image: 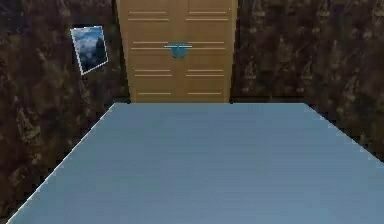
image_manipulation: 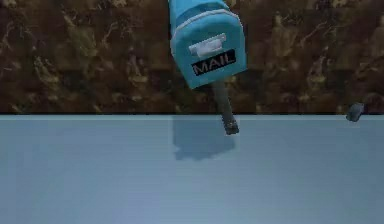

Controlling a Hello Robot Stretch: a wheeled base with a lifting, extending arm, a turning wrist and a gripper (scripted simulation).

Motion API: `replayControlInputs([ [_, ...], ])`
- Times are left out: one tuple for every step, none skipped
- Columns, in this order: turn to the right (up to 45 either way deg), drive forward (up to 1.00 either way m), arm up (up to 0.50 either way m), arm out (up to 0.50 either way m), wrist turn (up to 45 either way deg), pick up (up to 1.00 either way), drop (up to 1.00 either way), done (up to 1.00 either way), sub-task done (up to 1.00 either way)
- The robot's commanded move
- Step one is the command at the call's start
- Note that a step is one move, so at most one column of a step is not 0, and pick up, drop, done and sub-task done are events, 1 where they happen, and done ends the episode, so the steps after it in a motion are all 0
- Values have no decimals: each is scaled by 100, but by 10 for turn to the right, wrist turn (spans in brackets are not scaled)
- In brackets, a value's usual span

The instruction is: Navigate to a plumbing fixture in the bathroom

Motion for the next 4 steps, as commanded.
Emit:
replayControlInputs([
  [450, 0, 0, 0, 0, 0, 0, 0, 0],
  [450, 0, 0, 0, 0, 0, 0, 0, 0],
  [450, 0, 0, 0, 0, 0, 0, 0, 0],
  [150, 0, 0, 0, 0, 0, 0, 0, 0],
])
